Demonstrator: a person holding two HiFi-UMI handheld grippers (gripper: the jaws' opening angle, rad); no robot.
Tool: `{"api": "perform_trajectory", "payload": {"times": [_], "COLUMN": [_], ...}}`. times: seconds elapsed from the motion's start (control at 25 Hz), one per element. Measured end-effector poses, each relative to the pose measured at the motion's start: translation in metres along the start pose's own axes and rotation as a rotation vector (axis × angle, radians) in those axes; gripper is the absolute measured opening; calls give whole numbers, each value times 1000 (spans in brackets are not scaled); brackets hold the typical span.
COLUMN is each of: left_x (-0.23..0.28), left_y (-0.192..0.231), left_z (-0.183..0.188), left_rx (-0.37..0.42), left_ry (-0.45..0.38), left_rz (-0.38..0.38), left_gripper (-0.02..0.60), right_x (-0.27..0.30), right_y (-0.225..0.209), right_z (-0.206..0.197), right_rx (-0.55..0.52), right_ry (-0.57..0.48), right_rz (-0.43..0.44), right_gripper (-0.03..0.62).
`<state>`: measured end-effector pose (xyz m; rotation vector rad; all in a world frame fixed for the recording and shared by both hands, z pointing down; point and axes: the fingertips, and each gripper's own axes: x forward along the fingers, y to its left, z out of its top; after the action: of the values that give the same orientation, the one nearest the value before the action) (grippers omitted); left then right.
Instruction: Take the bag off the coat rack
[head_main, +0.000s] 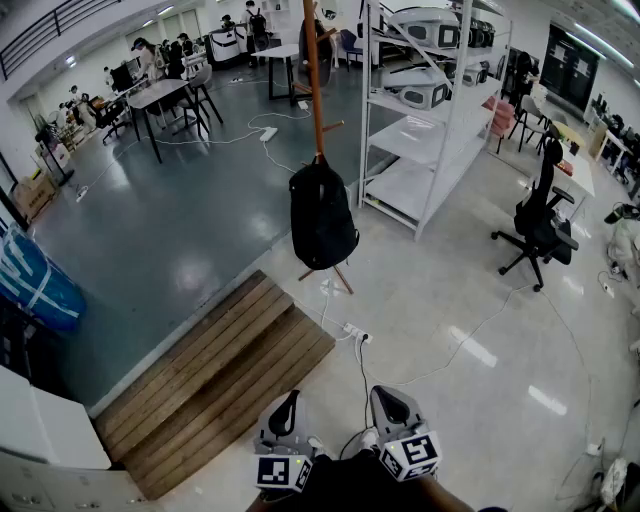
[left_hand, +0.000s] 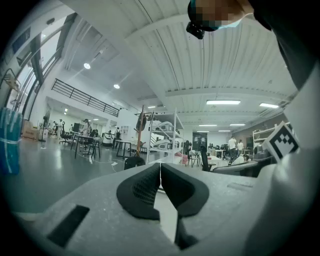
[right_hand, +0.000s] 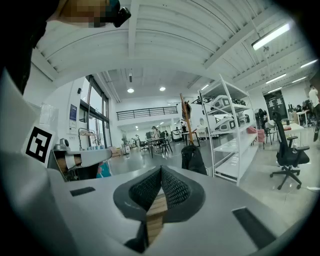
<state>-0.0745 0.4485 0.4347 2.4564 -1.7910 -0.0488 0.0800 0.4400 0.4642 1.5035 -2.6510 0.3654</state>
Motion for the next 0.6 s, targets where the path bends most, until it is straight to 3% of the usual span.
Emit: {"api": "perform_trajectory", "payload": {"times": [0.44, 0.6], "left_x": [5, 9], "left_y": [-11, -20], "left_z": [-4, -4], "left_rx": [-3, -3], "left_ry": [5, 11], "left_rz": [-19, -24], "left_gripper": [18, 18], "right_x": [-3, -5], "right_y": [-1, -8], "right_z": [1, 4], "right_rx": [2, 47], "right_ry": [-4, -19], "right_rz": [11, 27], "right_gripper": [12, 12]}}
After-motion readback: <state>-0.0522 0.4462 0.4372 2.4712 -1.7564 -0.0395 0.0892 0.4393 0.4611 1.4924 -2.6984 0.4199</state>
